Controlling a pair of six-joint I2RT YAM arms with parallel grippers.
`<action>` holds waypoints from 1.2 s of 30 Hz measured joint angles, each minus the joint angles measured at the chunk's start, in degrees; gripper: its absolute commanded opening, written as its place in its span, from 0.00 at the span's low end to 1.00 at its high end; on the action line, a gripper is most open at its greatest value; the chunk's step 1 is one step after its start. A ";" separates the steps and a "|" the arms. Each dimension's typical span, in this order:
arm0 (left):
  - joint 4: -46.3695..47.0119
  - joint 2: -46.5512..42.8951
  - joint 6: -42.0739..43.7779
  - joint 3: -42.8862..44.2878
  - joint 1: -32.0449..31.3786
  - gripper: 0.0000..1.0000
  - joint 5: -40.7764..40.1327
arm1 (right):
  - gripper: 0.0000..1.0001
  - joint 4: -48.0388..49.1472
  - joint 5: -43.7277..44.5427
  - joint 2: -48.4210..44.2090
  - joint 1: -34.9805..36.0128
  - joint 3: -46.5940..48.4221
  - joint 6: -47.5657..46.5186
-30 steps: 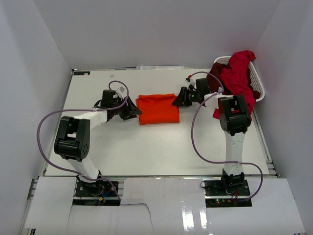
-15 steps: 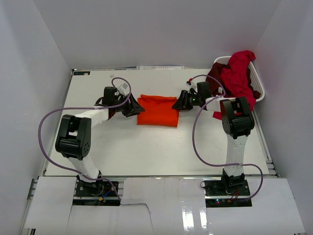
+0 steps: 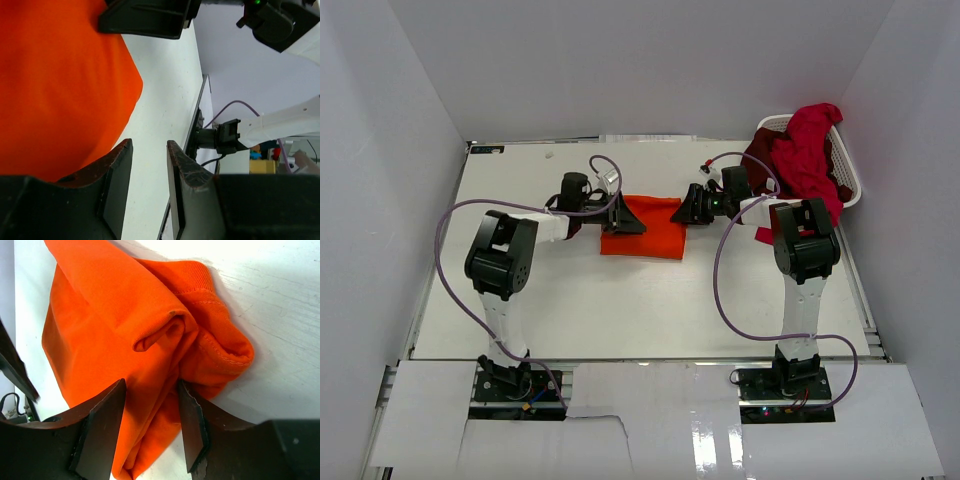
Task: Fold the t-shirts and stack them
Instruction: Smooth out wrinkles on the folded tshirt
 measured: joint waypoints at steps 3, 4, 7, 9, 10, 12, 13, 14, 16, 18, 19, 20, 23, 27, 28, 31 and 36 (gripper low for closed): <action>0.81 2.23 -0.28 0.74 -2.01 0.41 0.85 | 0.53 -0.28 0.09 0.00 0.00 0.13 -0.07; 0.83 2.89 -0.39 0.74 -2.64 0.40 0.96 | 0.53 -0.42 0.17 0.00 0.00 0.20 -0.09; 0.98 4.20 -0.46 0.35 -3.74 0.33 0.79 | 0.53 -0.90 0.24 0.00 0.02 0.39 -0.39; 1.18 4.87 -0.50 -0.15 -3.78 0.27 0.26 | 0.54 -0.90 0.24 0.00 0.02 0.39 -0.50; 1.29 5.29 -0.48 -0.48 -3.69 0.25 -0.42 | 0.54 -0.90 0.24 0.00 0.02 0.39 -0.59; 1.27 6.01 -0.68 -1.18 -3.69 0.23 -1.86 | 0.54 -0.90 0.24 0.00 0.04 0.39 -0.70; 1.29 6.27 -0.72 -1.51 -3.69 0.22 -2.71 | 0.54 -0.90 0.22 0.00 0.04 0.39 -0.72; 1.27 6.47 -0.81 -1.79 -3.63 0.22 -3.52 | 0.54 -0.90 0.22 0.00 0.04 0.37 -0.74; 1.27 6.56 -0.92 -2.05 -3.61 0.23 -4.98 | 0.54 -0.90 0.22 -0.04 0.04 0.37 -0.83; 1.75 6.54 -0.92 -2.05 -3.61 0.23 -5.99 | 0.54 -0.94 0.24 -0.11 0.04 0.37 -0.94; 1.90 6.54 -0.92 -2.05 -3.61 0.23 -6.54 | 0.54 -0.96 0.28 -0.11 0.04 0.37 -1.05; 2.16 6.51 -0.94 -2.12 -3.61 0.22 -7.10 | 0.54 -1.01 0.28 -0.15 0.04 0.37 -1.09; 3.69 5.64 -1.49 -3.72 -3.54 0.21 -8.85 | 0.54 -1.25 0.50 -0.31 0.09 0.35 -1.25; 8.96 4.04 -4.09 -8.61 -2.21 0.20 -9.86 | 0.54 -1.29 0.63 -0.37 0.09 0.31 -1.33; 10.25 3.82 -4.85 -9.64 -1.75 0.20 -9.86 | 0.54 -1.29 0.63 -0.37 0.09 0.31 -1.33; 13.22 3.28 -6.69 -11.78 -0.72 0.20 -9.68 | 0.54 -1.29 0.63 -0.37 0.09 0.28 -1.33; 17.62 2.78 -9.62 -12.96 0.11 0.19 -8.61 | 0.54 -1.29 0.63 -0.37 0.09 0.26 -1.40</action>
